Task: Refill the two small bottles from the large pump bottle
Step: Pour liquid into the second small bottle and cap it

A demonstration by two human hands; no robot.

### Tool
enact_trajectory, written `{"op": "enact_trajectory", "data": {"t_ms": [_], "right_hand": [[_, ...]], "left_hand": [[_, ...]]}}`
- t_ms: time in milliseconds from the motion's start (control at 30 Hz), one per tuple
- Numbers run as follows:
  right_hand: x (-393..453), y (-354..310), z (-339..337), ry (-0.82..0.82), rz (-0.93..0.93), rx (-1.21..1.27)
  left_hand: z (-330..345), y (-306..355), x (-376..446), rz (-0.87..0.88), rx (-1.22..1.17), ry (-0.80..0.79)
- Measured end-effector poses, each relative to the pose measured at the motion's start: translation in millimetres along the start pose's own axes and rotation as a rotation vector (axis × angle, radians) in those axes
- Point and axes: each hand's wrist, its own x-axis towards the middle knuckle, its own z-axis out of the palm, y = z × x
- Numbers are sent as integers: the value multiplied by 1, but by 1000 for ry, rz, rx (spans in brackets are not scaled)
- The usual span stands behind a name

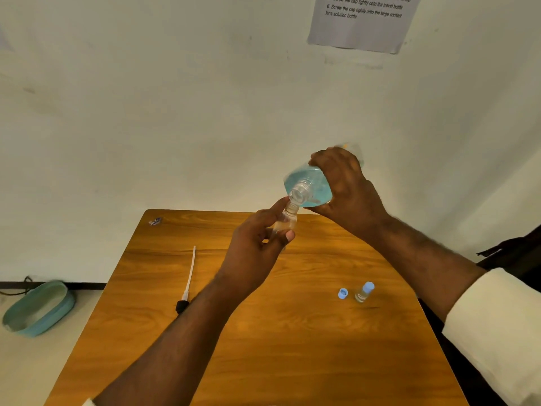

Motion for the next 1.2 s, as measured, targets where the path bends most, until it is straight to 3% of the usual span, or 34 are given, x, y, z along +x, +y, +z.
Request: {"op": "enact_trajectory", "data": {"t_ms": [1200], "right_hand": [[10, -6, -18, -25, -35, -121]], "left_hand": [[1, 8, 8, -27, 13, 45]]}}
